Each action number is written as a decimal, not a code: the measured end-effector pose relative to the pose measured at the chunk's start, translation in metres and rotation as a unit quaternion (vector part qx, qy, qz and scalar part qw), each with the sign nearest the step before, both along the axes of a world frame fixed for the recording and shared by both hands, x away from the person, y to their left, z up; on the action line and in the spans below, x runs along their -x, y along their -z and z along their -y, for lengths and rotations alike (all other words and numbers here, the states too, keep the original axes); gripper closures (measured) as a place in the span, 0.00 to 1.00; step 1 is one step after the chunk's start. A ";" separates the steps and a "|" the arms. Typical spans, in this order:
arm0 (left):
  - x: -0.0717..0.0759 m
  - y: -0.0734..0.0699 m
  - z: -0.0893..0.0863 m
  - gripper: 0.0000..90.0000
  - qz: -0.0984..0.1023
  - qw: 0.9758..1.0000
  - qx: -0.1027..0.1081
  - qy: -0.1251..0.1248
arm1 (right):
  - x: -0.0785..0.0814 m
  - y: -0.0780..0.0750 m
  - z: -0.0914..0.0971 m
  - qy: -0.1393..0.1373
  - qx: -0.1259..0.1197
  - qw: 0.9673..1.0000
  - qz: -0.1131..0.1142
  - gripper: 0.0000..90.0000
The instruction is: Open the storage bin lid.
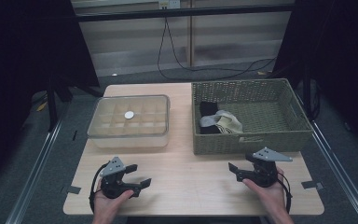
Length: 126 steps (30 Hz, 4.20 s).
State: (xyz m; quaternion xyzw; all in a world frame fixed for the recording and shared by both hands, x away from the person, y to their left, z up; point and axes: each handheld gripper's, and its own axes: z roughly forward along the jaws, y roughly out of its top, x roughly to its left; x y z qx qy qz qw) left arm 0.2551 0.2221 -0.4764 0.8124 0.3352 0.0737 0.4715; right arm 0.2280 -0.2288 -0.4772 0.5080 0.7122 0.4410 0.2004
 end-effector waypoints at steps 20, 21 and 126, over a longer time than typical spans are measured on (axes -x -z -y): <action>0.001 -0.001 -0.004 0.16 0.000 1.000 0.006 -0.020 | -0.002 -0.001 -0.001 -0.027 -0.009 0.999 -0.030 0.25; 0.001 -0.001 -0.004 0.16 0.000 1.000 0.006 -0.020 | -0.002 -0.001 -0.001 -0.027 -0.009 0.999 -0.030 0.25; -0.070 -0.054 -0.114 0.22 -0.003 0.993 0.029 -0.111 | -0.124 -0.080 -0.151 -0.194 -0.038 0.980 -0.033 0.43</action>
